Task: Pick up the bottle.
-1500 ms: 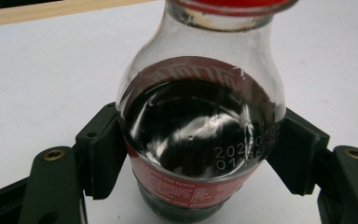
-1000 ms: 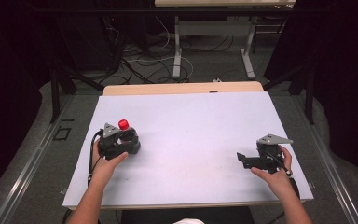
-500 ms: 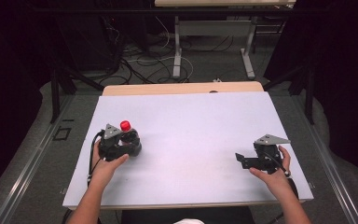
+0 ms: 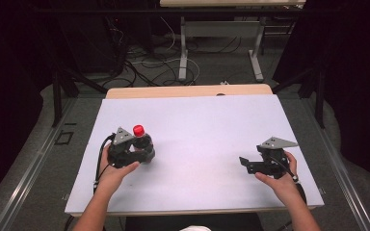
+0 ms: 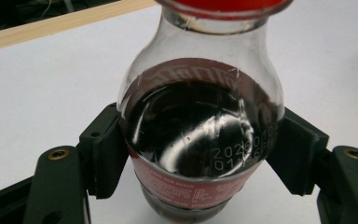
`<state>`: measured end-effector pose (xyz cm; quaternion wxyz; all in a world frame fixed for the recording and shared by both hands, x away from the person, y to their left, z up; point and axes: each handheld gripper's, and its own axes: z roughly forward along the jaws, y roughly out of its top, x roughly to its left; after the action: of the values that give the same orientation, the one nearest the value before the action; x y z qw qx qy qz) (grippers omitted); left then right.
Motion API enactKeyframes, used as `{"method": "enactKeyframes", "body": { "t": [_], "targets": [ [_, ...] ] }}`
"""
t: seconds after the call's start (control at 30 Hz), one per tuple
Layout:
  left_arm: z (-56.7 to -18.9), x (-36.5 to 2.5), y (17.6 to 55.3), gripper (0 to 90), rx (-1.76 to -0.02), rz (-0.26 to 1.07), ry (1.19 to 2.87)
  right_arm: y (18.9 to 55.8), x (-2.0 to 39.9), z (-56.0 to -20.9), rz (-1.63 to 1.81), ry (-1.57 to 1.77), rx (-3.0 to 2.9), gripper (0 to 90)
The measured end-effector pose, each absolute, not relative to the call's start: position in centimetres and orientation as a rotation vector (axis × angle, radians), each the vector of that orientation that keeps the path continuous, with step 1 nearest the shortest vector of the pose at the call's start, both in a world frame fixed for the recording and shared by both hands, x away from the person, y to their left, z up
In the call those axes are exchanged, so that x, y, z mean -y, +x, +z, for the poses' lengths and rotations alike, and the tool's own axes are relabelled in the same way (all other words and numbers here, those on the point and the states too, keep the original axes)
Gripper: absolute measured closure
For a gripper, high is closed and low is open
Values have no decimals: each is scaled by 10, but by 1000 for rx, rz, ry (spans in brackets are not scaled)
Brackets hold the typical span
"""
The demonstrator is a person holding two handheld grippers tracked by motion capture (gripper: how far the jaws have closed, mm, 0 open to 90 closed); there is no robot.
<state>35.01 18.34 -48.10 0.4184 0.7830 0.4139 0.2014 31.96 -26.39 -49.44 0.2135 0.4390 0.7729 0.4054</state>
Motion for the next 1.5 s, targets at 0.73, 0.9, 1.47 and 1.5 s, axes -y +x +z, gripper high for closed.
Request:
{"method": "enactKeyframes", "body": {
  "t": [0.73, 0.9, 1.47, 1.5],
  "targets": [
    [-454, -129, 340, 299, -893, 424, 2008, 333, 189, -424, 1271, 943, -2286, 220],
    [-454, -119, 333, 299, -859, 414, 2024, 332, 172, -420, 1277, 882, -2322, 233],
    [-472, -91, 317, 299, -779, 342, 2064, 317, 160, -414, 1374, 842, -2353, 328],
    [-475, -88, 316, 299, -769, 332, 2080, 316, 159, -413, 1374, 828, -2348, 331]
  ]
}}
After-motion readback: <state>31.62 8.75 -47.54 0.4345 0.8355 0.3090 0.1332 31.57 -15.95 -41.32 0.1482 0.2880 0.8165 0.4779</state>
